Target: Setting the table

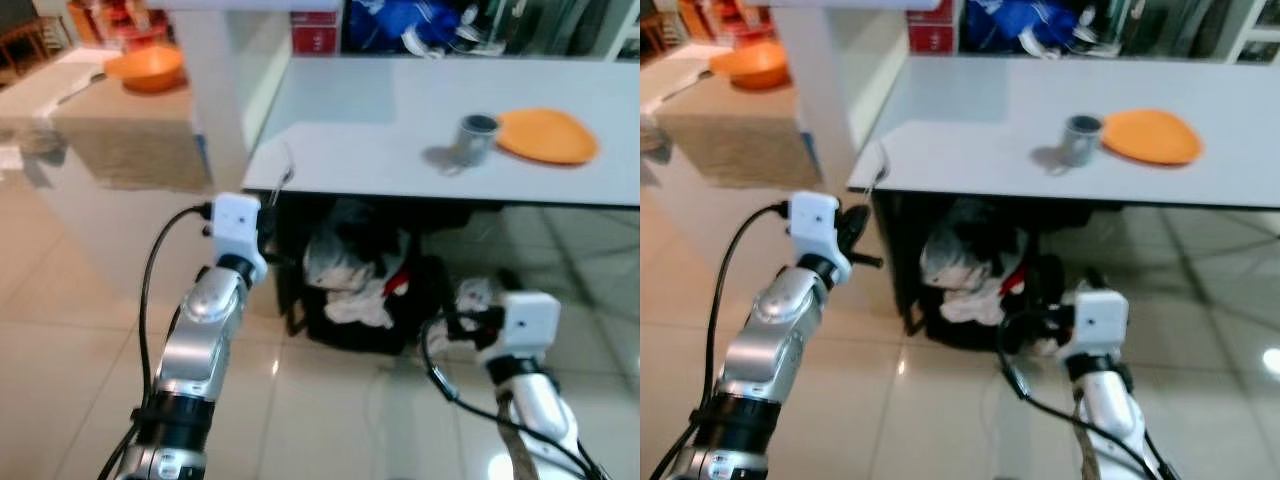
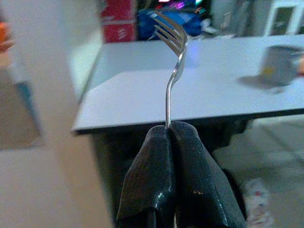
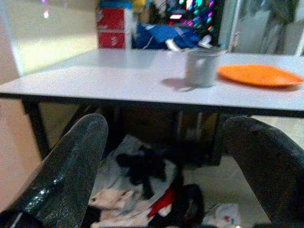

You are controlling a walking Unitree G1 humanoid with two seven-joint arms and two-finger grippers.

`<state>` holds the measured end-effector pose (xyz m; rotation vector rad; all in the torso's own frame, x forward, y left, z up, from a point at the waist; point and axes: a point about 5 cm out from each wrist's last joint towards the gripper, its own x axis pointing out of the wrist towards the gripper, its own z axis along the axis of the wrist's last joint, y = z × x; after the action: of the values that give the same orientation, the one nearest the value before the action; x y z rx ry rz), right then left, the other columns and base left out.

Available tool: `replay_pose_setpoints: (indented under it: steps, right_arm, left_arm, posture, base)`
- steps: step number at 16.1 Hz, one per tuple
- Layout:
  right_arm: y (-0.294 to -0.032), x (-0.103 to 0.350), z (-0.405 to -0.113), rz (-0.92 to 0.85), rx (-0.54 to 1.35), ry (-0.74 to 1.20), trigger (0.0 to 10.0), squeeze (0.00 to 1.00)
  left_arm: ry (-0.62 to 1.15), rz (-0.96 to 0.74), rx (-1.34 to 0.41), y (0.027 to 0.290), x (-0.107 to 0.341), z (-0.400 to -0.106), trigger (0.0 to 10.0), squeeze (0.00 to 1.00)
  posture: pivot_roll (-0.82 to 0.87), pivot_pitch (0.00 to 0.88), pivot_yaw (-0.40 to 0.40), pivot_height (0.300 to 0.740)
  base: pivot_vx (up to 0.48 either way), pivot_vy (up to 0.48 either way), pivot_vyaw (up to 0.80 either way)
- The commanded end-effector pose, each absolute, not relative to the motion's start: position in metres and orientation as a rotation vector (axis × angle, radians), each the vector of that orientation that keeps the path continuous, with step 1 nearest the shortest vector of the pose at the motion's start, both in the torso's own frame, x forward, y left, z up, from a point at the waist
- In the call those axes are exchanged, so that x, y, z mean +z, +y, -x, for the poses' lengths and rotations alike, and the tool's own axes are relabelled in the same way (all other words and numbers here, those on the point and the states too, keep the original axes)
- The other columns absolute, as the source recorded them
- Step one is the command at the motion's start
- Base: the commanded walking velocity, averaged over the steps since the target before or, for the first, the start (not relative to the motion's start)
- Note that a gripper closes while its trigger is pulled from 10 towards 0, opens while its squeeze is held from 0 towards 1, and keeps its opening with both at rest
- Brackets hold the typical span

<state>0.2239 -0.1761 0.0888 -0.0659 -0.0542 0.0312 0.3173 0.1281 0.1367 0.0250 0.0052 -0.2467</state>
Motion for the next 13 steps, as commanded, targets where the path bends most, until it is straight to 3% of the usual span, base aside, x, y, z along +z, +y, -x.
replay_pose_setpoints:
  steps: [1, 13]
  right_arm:
    - [-0.1708, 0.0907, -0.2249, 0.057, 0.043, -0.067, 10.0, 0.0]
    - [-0.1689, 0.0876, -0.2267, 0.06, 0.054, -0.065, 10.0, 0.0]
  left_arm:
    - [-0.019, -0.035, -0.229, 0.1361, 0.1434, -0.3208, 0.0, 0.0]
    - [-0.06, -0.057, -0.242, 0.1316, 0.1494, -0.3234, 0.0, 0.0]
  posture:
    - [-0.13, 0.0, 0.058, 0.736]
    - [-0.13, 0.0, 0.055, 0.736]
  base:
    - [0.259, -0.401, 0.0]
    - [0.289, -0.38, 0.0]
